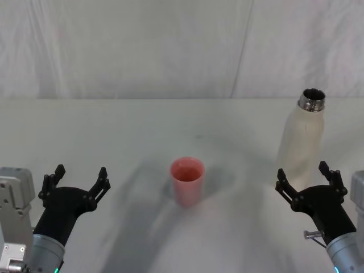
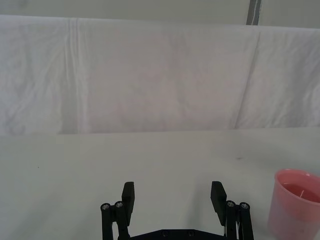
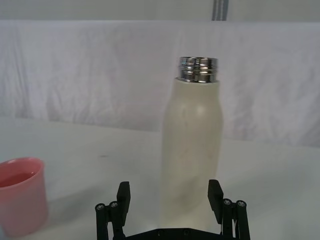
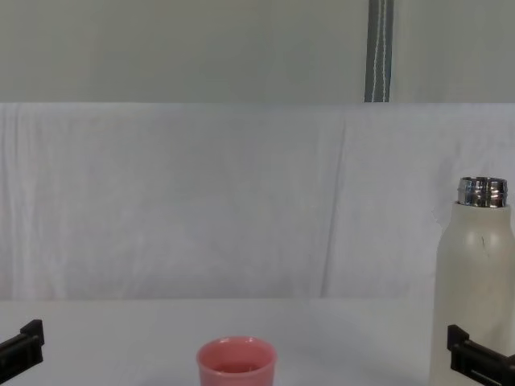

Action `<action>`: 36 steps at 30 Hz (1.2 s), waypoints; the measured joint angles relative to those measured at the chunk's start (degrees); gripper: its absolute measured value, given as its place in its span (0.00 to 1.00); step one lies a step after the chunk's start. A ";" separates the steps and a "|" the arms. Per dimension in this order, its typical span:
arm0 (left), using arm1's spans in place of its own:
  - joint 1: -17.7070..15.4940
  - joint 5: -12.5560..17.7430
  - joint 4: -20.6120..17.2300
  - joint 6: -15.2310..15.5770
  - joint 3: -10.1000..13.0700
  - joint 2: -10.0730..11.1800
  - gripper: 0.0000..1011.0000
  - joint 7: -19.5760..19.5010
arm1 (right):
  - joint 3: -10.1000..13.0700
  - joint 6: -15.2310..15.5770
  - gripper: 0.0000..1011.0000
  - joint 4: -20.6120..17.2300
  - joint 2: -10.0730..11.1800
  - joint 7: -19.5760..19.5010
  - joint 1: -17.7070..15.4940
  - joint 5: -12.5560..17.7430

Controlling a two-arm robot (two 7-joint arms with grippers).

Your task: Grasp the thermos with one hand and pour water into the cup lid.

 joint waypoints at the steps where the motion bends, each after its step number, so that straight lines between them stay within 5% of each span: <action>1: 0.00 0.00 0.00 0.00 0.00 0.00 0.99 0.00 | 0.23 -0.04 0.99 0.12 -0.17 0.13 0.06 0.15; 19: 0.00 0.00 0.00 0.00 0.00 0.00 0.99 0.00 | 4.90 1.34 0.99 2.77 -2.99 3.51 2.29 2.76; 36: 0.00 0.00 0.00 0.00 0.00 0.00 0.99 0.00 | 5.60 1.98 0.99 5.81 -4.21 6.02 5.67 2.18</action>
